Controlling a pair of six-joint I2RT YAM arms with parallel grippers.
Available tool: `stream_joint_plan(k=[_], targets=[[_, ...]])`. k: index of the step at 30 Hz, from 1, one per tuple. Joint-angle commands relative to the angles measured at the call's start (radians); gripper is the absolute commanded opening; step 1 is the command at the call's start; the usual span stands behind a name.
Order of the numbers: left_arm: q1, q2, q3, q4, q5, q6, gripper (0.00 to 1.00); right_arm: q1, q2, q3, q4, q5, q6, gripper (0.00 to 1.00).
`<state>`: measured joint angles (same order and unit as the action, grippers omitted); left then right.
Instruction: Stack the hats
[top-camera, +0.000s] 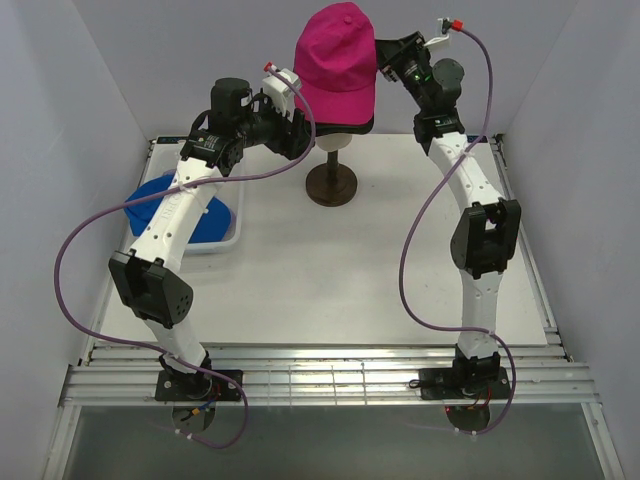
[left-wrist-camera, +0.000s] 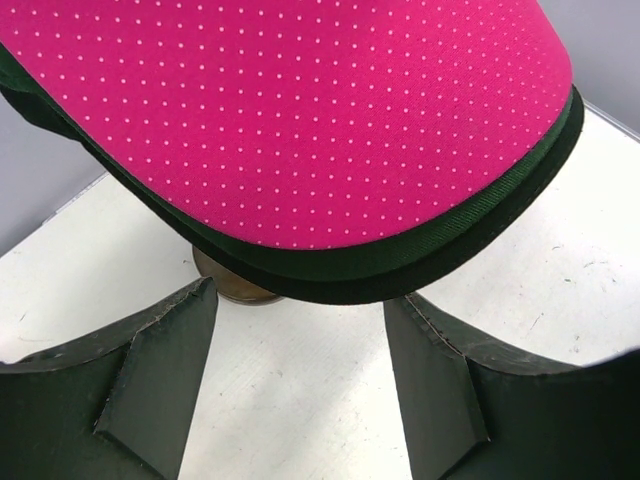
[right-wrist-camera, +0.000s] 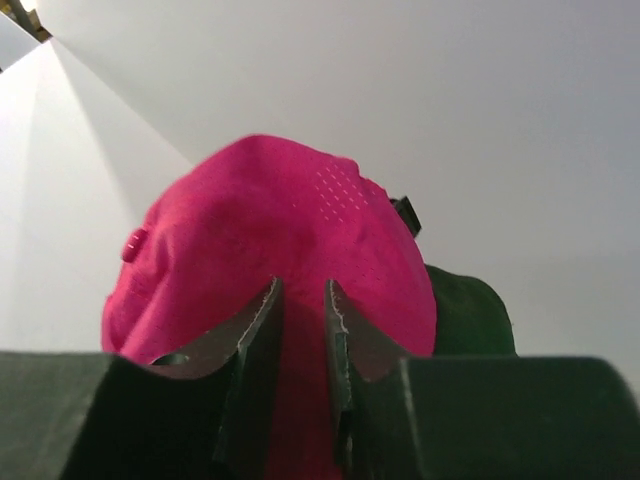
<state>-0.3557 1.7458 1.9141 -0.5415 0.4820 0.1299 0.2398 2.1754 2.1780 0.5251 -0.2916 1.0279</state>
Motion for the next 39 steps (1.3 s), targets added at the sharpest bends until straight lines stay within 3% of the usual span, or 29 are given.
stream_joint_plan(k=[1, 4, 12, 20, 26, 39], targets=[[0.0, -0.037, 0.033, 0.012, -0.008, -0.006, 0.77, 0.006, -0.012, -0.026, 0.026, -0.023, -0.011, 0.24], [0.0, -0.034, 0.034, 0.014, -0.008, -0.006, 0.77, 0.006, -0.008, -0.026, 0.015, -0.026, -0.005, 0.08], [0.0, -0.029, 0.046, 0.014, -0.005, -0.009, 0.77, 0.013, -0.029, -0.047, -0.105, 0.046, -0.08, 0.08], [0.0, -0.034, 0.051, 0.012, 0.001, -0.013, 0.77, 0.015, -0.028, 0.061, -0.339, 0.152, -0.257, 0.08], [-0.002, -0.043, 0.051, 0.006, 0.01, -0.013, 0.77, 0.013, -0.049, 0.062, -0.355, 0.134, -0.31, 0.08], [0.001, -0.199, -0.089, -0.075, 0.05, 0.074, 0.9, -0.013, -0.273, -0.095, -0.451, 0.244, -0.508, 0.43]])
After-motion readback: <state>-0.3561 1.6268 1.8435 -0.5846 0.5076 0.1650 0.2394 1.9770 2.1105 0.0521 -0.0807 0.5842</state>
